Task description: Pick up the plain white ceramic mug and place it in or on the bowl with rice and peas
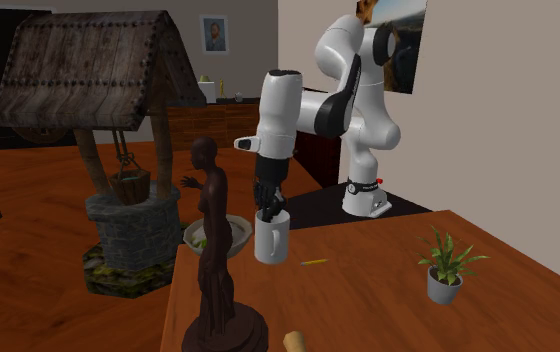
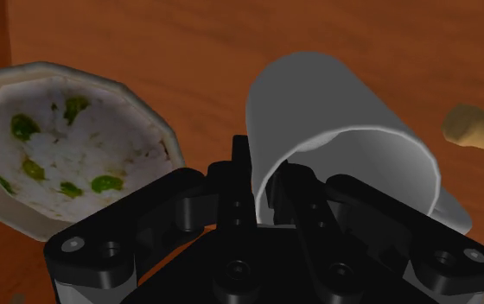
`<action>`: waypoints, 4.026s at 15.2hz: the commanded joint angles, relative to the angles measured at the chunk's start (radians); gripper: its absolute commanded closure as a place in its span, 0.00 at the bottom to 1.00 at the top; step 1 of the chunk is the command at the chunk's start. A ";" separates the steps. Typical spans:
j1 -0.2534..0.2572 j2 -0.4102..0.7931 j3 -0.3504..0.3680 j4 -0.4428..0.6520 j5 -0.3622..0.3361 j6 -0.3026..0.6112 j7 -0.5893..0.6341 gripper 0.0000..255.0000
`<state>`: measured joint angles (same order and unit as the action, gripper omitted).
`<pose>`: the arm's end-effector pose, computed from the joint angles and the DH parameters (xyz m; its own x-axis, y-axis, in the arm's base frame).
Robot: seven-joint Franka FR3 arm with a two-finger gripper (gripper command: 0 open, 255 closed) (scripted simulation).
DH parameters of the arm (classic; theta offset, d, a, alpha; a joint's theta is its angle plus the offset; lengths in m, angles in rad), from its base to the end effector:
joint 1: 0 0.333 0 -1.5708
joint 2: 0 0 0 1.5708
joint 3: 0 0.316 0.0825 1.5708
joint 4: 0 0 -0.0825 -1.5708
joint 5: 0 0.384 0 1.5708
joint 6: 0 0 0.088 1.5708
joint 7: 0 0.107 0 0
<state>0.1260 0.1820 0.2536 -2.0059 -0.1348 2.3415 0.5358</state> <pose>0.5620 0.2168 0.3850 0.9825 -0.0786 0.1686 -0.0755 -0.9968 -0.0246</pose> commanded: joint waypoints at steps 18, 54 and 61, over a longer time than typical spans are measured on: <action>-0.031 -0.076 -0.011 0.143 0.052 -0.212 -0.086 1.00; -0.165 0.089 -0.111 0.175 0.079 -0.071 -0.331 1.00; -0.165 0.089 -0.111 0.175 0.079 -0.071 -0.331 0.00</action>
<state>-0.0392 0.2714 0.1426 -1.8314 -0.0558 2.2704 0.2047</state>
